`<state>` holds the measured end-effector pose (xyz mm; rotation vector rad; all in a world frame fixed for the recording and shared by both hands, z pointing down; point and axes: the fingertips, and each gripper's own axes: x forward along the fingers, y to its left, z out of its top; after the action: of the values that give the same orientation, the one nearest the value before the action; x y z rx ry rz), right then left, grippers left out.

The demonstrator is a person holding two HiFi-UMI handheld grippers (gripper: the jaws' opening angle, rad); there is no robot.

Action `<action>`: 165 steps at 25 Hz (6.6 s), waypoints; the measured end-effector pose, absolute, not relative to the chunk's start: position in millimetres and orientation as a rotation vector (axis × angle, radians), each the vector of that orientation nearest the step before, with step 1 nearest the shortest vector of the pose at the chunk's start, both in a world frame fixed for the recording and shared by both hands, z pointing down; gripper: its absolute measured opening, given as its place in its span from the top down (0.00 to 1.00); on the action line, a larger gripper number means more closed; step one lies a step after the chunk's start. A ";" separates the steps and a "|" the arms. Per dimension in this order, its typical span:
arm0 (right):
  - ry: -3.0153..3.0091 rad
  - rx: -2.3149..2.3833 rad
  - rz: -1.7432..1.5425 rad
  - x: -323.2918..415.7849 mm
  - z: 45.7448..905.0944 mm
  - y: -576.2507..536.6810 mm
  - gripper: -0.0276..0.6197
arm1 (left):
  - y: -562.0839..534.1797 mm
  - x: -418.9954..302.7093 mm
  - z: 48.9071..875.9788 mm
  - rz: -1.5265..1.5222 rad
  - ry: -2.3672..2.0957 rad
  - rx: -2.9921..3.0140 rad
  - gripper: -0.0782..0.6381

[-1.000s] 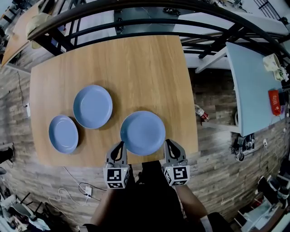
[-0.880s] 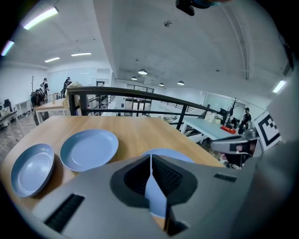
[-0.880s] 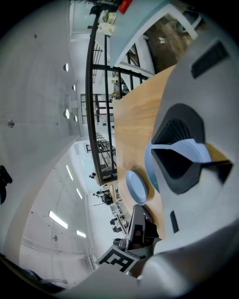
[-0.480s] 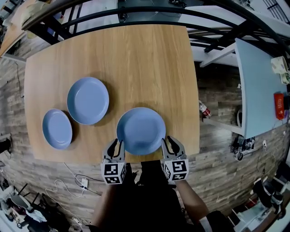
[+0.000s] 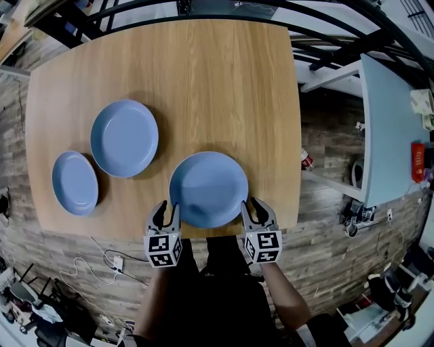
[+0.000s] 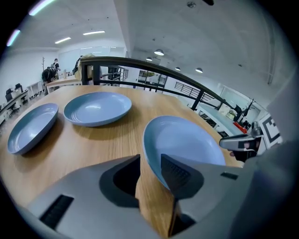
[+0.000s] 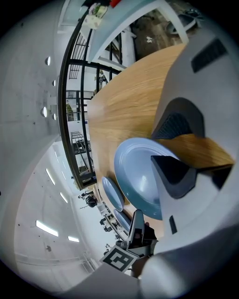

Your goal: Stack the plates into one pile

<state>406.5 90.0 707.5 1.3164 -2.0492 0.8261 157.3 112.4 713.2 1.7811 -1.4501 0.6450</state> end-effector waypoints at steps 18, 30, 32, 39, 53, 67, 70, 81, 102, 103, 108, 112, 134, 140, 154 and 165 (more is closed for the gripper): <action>-2.006 1.301 0.926 399.0 732.3 93.0 0.79 | 109.6 163.5 735.0 0.645 -1.395 1.752 0.72; -1.980 1.326 0.958 399.1 733.8 88.5 0.82 | 108.0 165.5 737.1 0.651 -1.397 1.738 0.76; -1.976 1.331 0.966 401.0 733.5 88.6 0.82 | 107.9 167.4 736.0 0.643 -1.387 1.740 0.76; -1.990 1.352 0.945 405.1 717.9 84.4 0.82 | 103.7 171.1 722.2 0.630 -1.391 1.759 0.76; -2.055 1.353 0.902 402.8 674.4 78.7 0.82 | 103.4 169.6 670.1 0.532 -1.414 1.793 0.77; -2.229 1.261 0.854 357.3 608.8 76.4 0.84 | 138.0 130.4 608.5 0.462 -1.580 1.716 0.77; -2.242 1.261 0.843 346.3 600.1 78.6 0.84 | 145.0 120.5 599.8 0.443 -1.599 1.717 0.77; -2.245 1.299 0.788 278.9 567.3 92.6 0.84 | 155.0 52.5 579.7 0.428 -1.565 1.753 0.77; -2.241 1.282 0.745 123.2 558.0 118.7 0.84 | 183.2 -102.7 570.3 0.367 -1.572 1.774 0.77; -2.239 1.287 0.743 116.4 557.9 119.7 0.84 | 183.2 -109.7 569.7 0.371 -1.568 1.779 0.77; -2.232 1.324 0.752 89.1 555.6 119.7 0.84 | 176.1 -140.0 563.7 0.398 -1.559 1.824 0.77; -2.234 1.312 0.744 78.8 552.4 115.3 0.84 | 171.8 -149.8 561.1 0.379 -1.567 1.810 0.77; -2.168 1.294 0.828 79.0 585.0 41.6 0.84 | 97.1 -149.4 599.7 0.454 -1.513 1.737 0.77; -2.151 1.288 0.843 83.3 595.4 20.0 0.84 | 74.6 -145.6 610.4 0.472 -1.501 1.727 0.77; -2.106 1.257 0.883 88.8 623.6 -21.5 0.84 | 34.9 -139.3 638.0 0.517 -1.471 1.675 0.77; -2.054 1.266 0.936 105.6 647.6 -47.6 0.84 | 3.9 -124.3 662.4 0.553 -1.425 1.651 0.77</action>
<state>105.6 -47.6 647.6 1.2657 -2.0542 0.9360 -124.3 3.9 662.4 1.6510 -1.4251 0.5526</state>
